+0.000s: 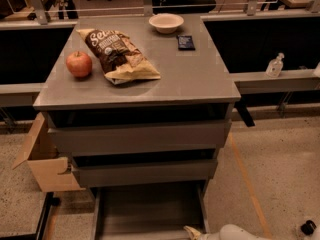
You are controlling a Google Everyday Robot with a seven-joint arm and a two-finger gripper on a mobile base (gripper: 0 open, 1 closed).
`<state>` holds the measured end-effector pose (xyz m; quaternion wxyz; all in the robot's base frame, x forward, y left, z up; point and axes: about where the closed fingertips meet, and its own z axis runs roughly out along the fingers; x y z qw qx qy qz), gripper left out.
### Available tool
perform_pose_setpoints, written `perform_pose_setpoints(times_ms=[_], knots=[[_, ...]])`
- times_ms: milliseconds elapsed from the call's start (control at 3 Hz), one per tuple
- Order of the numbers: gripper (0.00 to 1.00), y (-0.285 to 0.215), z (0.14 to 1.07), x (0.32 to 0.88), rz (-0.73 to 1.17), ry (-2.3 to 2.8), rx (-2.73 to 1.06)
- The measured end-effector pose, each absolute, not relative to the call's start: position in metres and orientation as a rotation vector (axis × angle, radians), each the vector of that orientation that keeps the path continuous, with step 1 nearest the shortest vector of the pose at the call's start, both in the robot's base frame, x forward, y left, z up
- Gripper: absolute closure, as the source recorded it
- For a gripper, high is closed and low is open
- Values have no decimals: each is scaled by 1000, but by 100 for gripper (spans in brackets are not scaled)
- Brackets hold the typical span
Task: Open bottom drawer
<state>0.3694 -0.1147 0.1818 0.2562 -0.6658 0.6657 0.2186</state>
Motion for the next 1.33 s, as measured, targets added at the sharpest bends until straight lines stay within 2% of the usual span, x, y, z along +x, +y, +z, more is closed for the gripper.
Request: perform_pose_setpoints(times_ms=[667,1333], knots=[[0,-115,189,374,590,1787,-1807],[0,-140,245,388,477,1772,-1795]])
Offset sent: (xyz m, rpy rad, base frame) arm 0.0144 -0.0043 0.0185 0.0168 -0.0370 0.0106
